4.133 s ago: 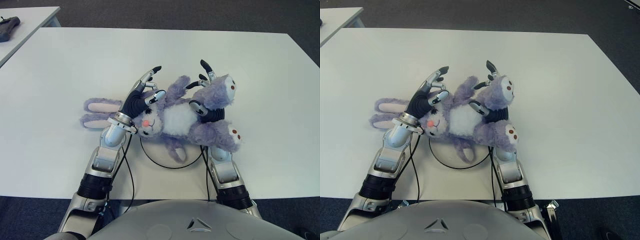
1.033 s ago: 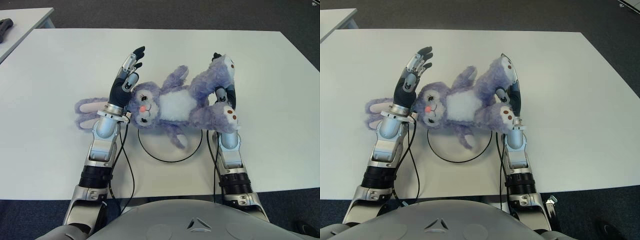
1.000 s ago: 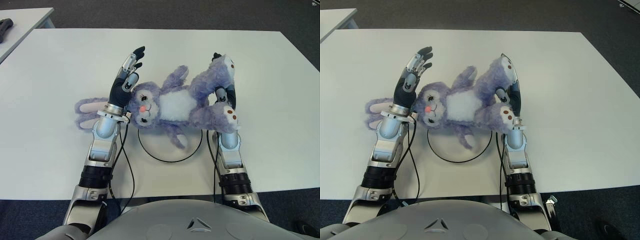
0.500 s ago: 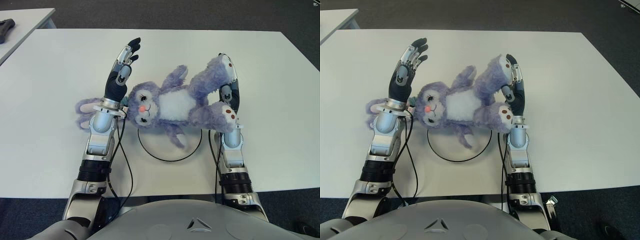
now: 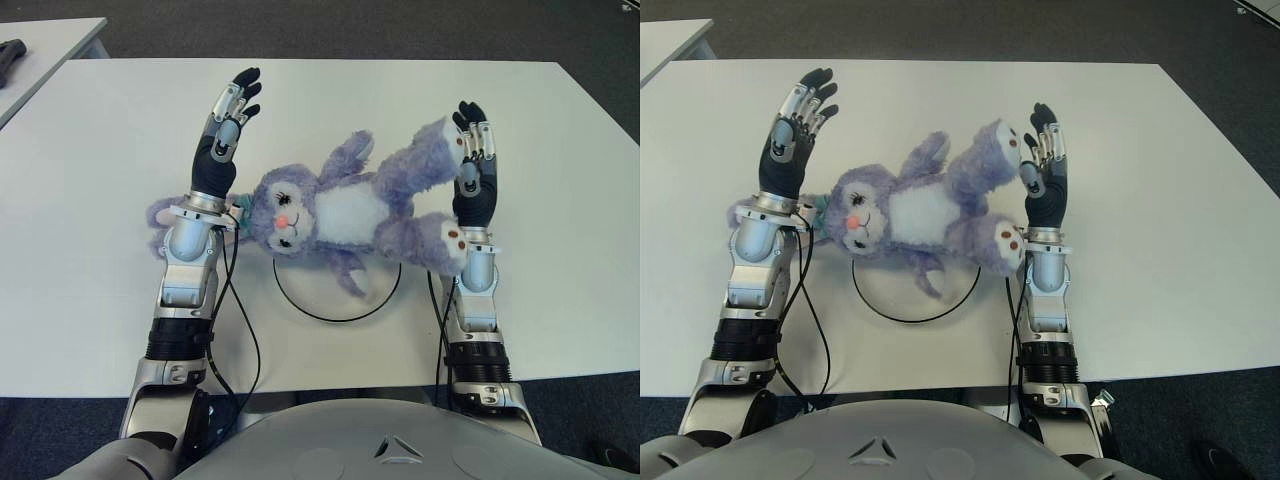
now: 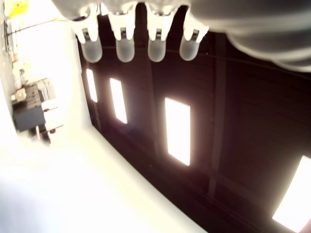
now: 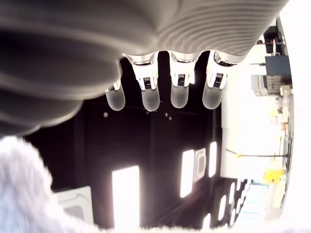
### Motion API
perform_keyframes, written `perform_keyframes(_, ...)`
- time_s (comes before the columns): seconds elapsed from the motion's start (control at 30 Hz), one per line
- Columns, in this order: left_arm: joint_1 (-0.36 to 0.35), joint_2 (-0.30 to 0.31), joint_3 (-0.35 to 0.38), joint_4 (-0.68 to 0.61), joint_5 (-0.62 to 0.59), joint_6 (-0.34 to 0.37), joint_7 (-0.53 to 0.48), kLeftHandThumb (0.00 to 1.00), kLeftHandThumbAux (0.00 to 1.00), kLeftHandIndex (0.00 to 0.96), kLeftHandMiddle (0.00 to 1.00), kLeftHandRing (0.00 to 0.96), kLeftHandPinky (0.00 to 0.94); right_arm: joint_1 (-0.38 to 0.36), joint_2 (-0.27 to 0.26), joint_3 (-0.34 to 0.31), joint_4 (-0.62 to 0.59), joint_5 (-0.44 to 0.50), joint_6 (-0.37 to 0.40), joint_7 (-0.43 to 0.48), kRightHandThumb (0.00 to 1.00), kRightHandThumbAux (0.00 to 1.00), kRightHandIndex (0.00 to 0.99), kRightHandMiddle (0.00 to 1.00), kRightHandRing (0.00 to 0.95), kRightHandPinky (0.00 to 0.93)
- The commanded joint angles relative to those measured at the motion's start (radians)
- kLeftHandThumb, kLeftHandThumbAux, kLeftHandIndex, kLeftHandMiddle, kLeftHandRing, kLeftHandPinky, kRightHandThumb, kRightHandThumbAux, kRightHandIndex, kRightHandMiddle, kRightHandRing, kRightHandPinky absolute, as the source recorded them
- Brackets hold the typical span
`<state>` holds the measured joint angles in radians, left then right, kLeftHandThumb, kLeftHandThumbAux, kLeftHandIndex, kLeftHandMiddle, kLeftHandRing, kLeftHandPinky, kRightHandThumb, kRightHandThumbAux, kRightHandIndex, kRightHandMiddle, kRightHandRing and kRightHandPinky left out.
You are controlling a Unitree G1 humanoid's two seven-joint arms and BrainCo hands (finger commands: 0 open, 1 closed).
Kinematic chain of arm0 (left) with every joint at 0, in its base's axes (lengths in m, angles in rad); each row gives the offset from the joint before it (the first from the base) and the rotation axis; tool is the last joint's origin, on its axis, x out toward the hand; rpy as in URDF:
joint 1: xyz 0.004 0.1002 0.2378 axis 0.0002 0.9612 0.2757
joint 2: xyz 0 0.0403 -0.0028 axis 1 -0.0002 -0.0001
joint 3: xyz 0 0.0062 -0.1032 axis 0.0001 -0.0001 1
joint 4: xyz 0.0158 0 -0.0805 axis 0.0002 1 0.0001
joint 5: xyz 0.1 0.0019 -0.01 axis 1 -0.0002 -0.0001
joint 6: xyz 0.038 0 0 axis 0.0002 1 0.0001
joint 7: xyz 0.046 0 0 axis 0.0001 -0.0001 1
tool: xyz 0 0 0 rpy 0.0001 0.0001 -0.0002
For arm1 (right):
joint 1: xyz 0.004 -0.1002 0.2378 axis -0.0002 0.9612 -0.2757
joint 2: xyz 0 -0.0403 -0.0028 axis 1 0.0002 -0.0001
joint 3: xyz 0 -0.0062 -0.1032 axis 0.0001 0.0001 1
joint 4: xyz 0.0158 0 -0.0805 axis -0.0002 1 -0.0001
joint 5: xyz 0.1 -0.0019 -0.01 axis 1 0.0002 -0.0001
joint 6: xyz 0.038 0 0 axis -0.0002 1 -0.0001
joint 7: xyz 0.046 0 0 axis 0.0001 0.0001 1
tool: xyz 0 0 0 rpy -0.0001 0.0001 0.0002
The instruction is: Put the doll into the plate.
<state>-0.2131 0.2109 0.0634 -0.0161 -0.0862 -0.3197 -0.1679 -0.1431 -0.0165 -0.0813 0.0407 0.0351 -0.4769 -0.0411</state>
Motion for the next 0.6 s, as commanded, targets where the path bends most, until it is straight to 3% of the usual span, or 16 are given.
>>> perform_keyframes(0.03,-0.016,0.006,0.007,0.033,-0.008,-0.001,-0.021,0.003,0.159,0.0,0.0,0.0,0.0,-0.057,-0.005,-0.021,0.032,0.026,-0.004,0.004,0.0,0.332,0.0,0.0,0.0,0.0)
perform_keyframes(0.6,-0.048,0.012,0.041,0.098,0.018,-0.033,0.001,0.0,0.147,0.0,0.0,0.0,0.0,-0.089,-0.032,-0.054,0.087,-0.006,-0.029,-0.008,0.0,0.343,0.0,0.0,0.0,0.0)
